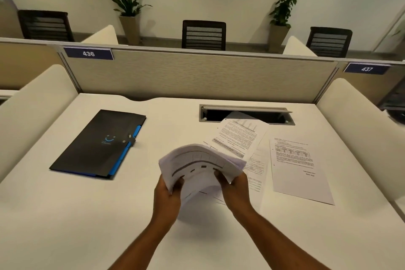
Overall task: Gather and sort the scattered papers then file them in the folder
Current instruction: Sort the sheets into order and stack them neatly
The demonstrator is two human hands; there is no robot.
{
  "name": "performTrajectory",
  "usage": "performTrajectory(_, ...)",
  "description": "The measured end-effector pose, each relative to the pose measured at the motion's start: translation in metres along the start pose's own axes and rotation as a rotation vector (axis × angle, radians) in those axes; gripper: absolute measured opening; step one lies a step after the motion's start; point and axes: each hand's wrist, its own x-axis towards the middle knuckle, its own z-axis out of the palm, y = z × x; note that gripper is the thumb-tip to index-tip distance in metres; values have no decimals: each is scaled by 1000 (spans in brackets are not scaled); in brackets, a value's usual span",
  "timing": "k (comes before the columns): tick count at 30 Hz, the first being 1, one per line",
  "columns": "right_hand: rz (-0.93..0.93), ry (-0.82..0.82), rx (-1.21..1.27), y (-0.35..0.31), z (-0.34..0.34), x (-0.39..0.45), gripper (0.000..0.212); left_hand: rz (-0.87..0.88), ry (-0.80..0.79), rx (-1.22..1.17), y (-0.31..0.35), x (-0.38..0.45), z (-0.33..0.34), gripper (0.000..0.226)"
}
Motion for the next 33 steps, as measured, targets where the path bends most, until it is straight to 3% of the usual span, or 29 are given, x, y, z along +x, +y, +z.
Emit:
performTrajectory(3, 26, 16, 54, -7, -2, 10, 29, 24, 153, -13, 10, 5, -5, 40)
performTrajectory(5, 73, 32, 139, -12, -2, 14, 27, 28, 284, 29, 10, 4, -9, 54)
performTrajectory(9, 220, 62, 427, -13, -2, 13, 35, -344, 324, -151, -9, 4, -11, 98)
performTrajectory(11, 284, 45, 576, -10, -3, 11, 48, -442, 194, -364, -21, 7, -11, 81)
performTrajectory(14, 351, -25, 707, -3, -4, 6, 55, -382, -47, -549, -21, 10, -9, 48)
performTrajectory(19, 341, -4, 727, 7, -32, 21, 59, -263, 66, -365, -10, 24, -25, 34)
performTrajectory(21, 332, -18, 650, 5, -58, 35, 56, -229, 91, -251, -7, 29, -38, 29)
performTrajectory(26, 234, -256, 78, -10, -78, 56, 47, -133, 98, -46, 12, 35, -45, 30)
performTrajectory(30, 23, -69, -23, -18, -46, 44, 26, 16, 191, -13, 28, 21, -20, 31)
performTrajectory(33, -103, 18, 13, -14, -26, 26, 35, 58, 284, -58, 36, 10, -12, 39)
